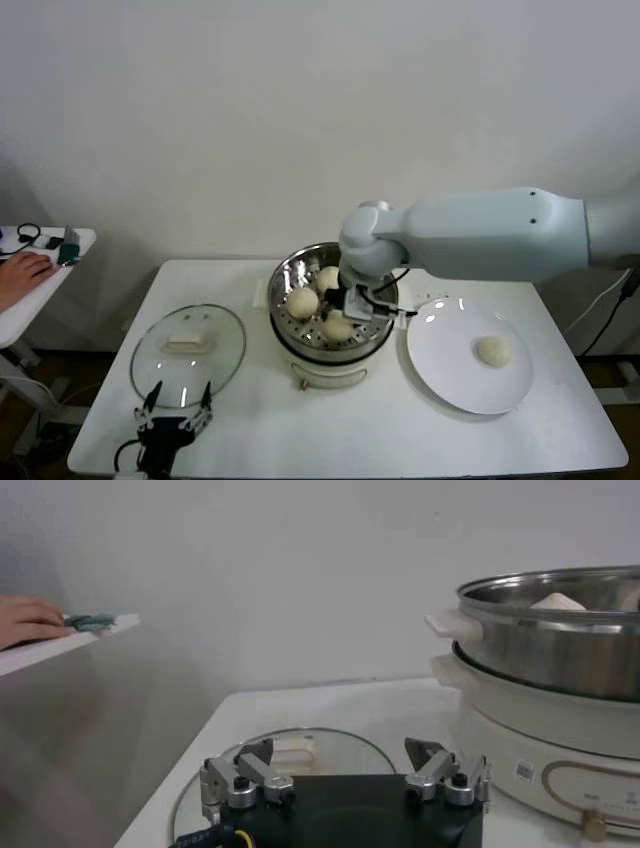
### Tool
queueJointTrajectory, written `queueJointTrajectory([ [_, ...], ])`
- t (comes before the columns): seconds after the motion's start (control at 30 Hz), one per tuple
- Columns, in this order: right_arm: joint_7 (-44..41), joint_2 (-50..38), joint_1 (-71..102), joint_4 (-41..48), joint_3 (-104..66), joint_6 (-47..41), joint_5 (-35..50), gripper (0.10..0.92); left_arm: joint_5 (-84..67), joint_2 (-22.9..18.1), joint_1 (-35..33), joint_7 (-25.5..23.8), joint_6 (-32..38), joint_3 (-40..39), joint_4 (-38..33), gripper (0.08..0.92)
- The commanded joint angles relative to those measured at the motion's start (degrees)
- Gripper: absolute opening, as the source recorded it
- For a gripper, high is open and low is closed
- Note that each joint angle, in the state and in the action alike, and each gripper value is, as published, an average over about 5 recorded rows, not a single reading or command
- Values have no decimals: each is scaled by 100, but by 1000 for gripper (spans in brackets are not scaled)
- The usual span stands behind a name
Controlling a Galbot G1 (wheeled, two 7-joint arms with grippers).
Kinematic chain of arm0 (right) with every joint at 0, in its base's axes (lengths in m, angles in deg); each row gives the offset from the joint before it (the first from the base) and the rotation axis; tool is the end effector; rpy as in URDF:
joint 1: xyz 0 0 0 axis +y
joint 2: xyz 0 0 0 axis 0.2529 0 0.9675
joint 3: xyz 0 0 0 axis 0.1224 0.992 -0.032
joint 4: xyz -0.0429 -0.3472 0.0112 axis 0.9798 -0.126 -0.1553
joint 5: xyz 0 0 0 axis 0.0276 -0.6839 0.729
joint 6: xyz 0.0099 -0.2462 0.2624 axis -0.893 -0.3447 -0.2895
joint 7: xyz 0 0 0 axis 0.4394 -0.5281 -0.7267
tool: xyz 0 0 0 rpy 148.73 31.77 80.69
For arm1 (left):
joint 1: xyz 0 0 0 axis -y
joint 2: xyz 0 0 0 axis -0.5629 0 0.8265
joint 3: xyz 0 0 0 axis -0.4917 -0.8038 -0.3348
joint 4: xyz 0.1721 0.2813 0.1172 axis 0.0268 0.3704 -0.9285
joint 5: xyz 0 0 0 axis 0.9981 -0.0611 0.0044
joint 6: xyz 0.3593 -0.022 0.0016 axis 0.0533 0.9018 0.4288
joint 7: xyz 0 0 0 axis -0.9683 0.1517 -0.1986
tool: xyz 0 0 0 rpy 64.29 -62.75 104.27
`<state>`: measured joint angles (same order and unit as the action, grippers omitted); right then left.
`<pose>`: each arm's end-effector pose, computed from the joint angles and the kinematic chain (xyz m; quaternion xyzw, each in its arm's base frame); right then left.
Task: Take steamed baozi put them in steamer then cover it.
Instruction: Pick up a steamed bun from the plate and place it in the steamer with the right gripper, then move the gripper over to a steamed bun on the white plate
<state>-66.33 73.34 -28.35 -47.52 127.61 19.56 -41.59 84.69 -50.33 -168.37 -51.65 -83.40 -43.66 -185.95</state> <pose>0.4581 0.1448 -0.0843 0.6388 -0.1125 0.7611 0.0068 0.1084 0.0501 -0.3215 0.0336 -0.9869 -0.0459 0.1512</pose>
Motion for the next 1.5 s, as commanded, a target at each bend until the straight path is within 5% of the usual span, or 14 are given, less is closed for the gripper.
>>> queueJointTrajectory([
  [0.03,138,176,489,253,-66,4,-357,633,-4,-2,-5,7,23,3,15,823],
  [0.4,235,183,577,335,-99,-11,-375,644,37,-27,-22,19,51,7,2,823],
  [0.6,273,32,312,262,-183,23,-192,764,57,-40,-16,24,59,-3,-11,823],
  [0.87,-61,-669,-775,188,254,99,989,822,76,-53,44,45,58,-10,24,823],
  [1.17,-269,-1754,-2279,878,1694,-721,3493,823,93,-99,187,35,1,-77,85,823],
  [1.5,-415,-3434,-1939,740,2732,-1711,3406,823,76,-91,283,22,-31,-69,115,823],
])
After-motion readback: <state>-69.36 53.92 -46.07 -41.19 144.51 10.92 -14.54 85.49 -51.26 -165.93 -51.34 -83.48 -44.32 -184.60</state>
